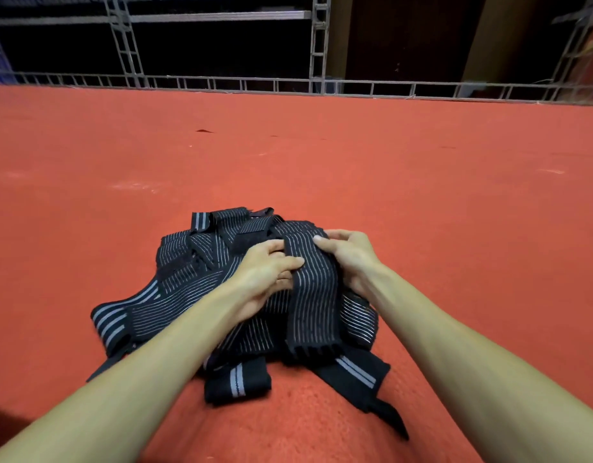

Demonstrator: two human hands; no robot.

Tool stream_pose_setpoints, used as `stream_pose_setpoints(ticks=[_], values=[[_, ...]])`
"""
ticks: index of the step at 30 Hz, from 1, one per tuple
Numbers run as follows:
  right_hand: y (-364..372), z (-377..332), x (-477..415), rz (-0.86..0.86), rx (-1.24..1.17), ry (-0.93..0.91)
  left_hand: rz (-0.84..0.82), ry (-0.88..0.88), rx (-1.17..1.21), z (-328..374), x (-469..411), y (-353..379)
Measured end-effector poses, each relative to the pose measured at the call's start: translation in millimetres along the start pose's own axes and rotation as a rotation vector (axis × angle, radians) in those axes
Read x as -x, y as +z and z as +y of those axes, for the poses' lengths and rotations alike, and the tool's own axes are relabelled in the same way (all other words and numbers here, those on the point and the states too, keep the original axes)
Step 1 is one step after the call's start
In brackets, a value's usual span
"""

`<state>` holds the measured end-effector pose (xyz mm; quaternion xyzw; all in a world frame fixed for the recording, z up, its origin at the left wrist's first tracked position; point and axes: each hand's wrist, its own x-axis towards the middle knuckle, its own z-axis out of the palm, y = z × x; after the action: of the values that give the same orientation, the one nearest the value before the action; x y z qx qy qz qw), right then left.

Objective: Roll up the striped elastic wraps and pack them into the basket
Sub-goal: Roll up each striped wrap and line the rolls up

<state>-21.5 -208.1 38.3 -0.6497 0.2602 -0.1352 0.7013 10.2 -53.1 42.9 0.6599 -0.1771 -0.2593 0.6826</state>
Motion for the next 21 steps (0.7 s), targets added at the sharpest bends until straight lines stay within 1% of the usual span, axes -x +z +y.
stream_pose_setpoints(ticks=[2,4,8,11,14,17,19,21], values=[[-13.7,-17.3,14.4,0.017,-0.039,-0.090,-0.033,0.012,-0.018,7.8,8.2,12.1],[-33.4,-30.9,28.5,0.054,-0.015,-0.171,-0.063,0.010,-0.026,11.5,15.5,25.3],[-88.1,-42.1,59.6,0.110,0.044,-0.215,-0.110,0.036,-0.170,10.5,30.1,52.6],[-137.6,-34.4,86.7,0.174,0.211,-0.229,-0.149,0.042,-0.313,3.9,39.0,74.2],[-187.8,-8.3,105.9,0.206,0.406,-0.154,-0.229,0.038,-0.449,-6.4,45.5,98.6],[-231.8,22.6,117.4,0.277,0.638,-0.070,-0.321,0.042,-0.600,-20.9,50.4,123.6],[-255.7,38.2,126.4,0.324,0.766,-0.001,-0.395,0.087,-0.717,-28.3,52.8,139.5],[-275.6,50.3,135.5,0.350,0.840,0.084,-0.455,0.152,-0.804,-31.6,54.1,153.1]])
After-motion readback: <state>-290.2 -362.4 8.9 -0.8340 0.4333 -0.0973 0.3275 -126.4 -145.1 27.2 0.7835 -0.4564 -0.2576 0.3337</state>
